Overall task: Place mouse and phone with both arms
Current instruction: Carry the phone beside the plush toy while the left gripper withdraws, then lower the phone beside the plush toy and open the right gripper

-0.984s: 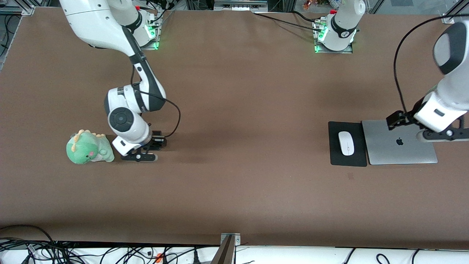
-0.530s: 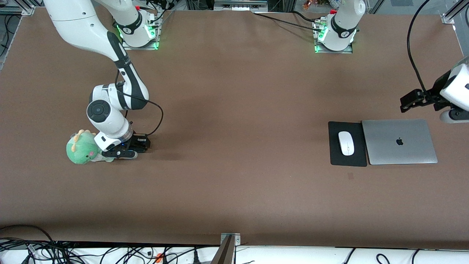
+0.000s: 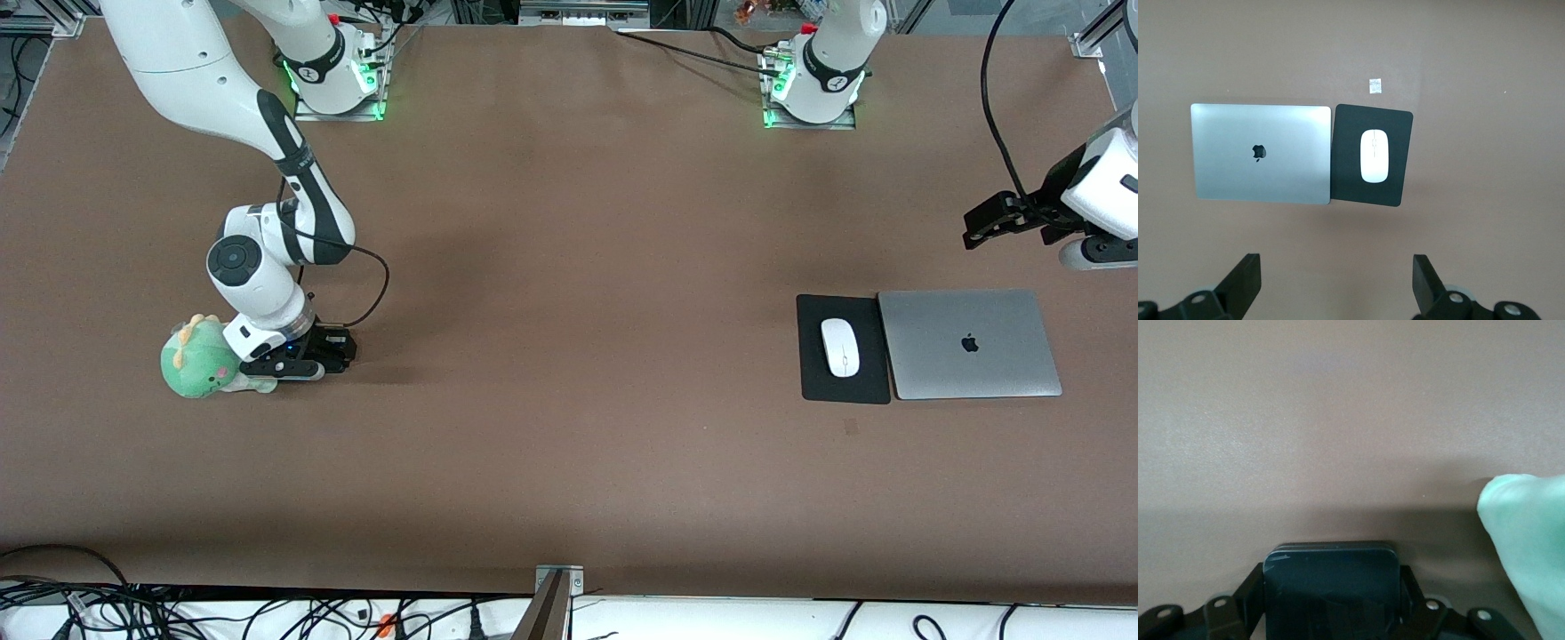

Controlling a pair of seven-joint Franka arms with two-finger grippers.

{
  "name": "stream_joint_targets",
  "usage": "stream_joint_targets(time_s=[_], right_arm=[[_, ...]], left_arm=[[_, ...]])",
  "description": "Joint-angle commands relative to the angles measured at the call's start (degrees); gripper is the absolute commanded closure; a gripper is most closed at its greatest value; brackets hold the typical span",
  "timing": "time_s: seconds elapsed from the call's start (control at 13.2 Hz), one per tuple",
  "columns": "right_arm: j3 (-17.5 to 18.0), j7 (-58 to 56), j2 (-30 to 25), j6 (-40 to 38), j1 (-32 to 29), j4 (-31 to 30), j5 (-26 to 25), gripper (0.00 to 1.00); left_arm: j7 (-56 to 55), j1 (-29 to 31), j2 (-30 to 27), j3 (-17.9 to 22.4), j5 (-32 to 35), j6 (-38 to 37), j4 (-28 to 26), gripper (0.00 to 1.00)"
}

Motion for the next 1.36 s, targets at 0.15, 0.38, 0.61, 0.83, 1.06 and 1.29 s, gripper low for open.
stream_joint_targets(time_s=[0.15, 0.38, 0.61, 0.83, 1.06, 1.29], right_arm=[[1.25, -1.36, -0.49, -0.08, -1.16, 1.06, 0.69, 0.00], [1.34, -1.36, -1.54, -9.11, -1.08, 5.79, 3.05, 0.00], [1.34, -1.53, -5.31, -18.52, -1.08, 9.49, 5.34, 0.00], [1.34, -1.71, -10.58, -27.75, -0.99, 12.13, 7.72, 0.00], [0.73, -1.71, -16.12, -35.05, -1.08, 13.10, 7.72, 0.00], [-1.46, -2.14, -21.92, -46.36, -1.08, 16.69, 7.64, 0.00]], left_arm=[[0.93, 1.30, -1.72, -0.31, -1.70, 1.32, -1.16, 0.00], [1.01, 1.12, -1.64, -0.31, -2.58, 1.41, -1.07, 0.00], [1.28, 1.12, -1.20, -0.31, -2.84, 1.32, -0.19, 0.00], [2.07, 1.83, -0.32, -0.04, -4.32, 0.26, 1.30, 0.00], [2.33, 1.83, 0.12, -0.22, -4.07, 0.26, 2.00, 0.00], [1.72, 1.65, 0.65, -0.31, -3.98, 0.17, 2.27, 0.00]])
